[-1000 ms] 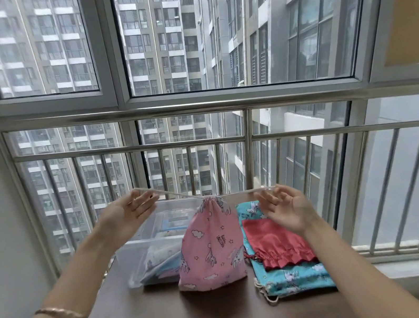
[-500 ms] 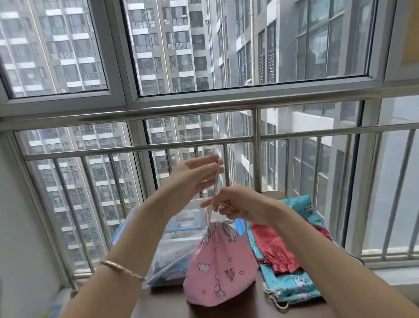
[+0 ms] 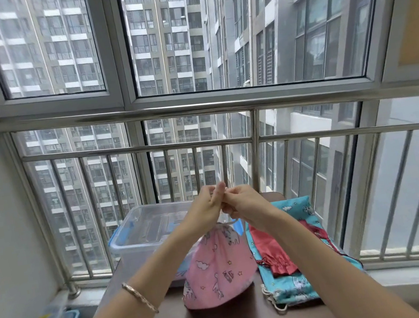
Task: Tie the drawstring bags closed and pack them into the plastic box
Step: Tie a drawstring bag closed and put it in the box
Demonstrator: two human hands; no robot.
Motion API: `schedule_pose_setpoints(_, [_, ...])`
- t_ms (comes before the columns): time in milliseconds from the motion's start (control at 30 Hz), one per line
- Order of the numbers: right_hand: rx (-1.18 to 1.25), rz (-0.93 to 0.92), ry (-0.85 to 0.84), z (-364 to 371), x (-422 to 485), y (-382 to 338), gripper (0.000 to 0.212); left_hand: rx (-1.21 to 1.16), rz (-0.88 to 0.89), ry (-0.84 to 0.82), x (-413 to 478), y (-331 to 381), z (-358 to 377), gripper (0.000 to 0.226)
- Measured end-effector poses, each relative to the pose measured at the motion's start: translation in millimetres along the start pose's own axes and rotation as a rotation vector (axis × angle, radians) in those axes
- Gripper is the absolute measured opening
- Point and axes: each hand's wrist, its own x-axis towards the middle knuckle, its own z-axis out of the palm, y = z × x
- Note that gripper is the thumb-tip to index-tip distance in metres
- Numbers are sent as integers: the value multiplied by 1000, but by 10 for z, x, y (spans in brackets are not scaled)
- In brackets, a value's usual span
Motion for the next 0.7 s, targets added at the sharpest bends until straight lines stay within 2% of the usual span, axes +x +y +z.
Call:
schedule_pose_setpoints(33, [-5, -11, 4, -2, -14, 1, 30, -10, 7, -2, -10, -29, 7, 75])
schedule_pose_setpoints(100, [-19, -27, 20, -1, -43, -3, 27, 145, -13, 23, -21, -72, 1, 87])
schedule_pose_setpoints(200, [-44, -52, 97, -16, -48, 28, 21, 564, 31, 99, -43, -77, -54, 59])
schedule_pose_setpoints(267, [-59, -52, 138, -48, -51, 34, 21, 622, 84, 108, -59, -35, -89, 47])
schedule_pose_setpoints(333, [-63, -36, 139, -83, -59, 46, 24, 471, 50, 53, -49, -26, -128, 41])
schedule_pose_setpoints(433, [-75, 0, 142, -99, -71, 71, 28, 133, -129, -132, -35, -5, -238, 30])
schedule_pose_setpoints(500, [-68, 8, 159, -96, -69, 86, 23, 40, -273, -221, -41, 5, -274, 31])
schedule_pose_setpoints(567, [-36, 24, 172, -112, -71, 62, 26, -62, -365, -230, -60, 1, -287, 31])
schedule_pose_setpoints(633, [14, 42, 145, -162, -79, 35, 37, -189, -379, -247, -76, -14, -300, 27])
schedule_pose_setpoints(700, [-67, 19, 76, -209, -89, 19, 41, -333, -362, -280, -79, -28, -320, 20])
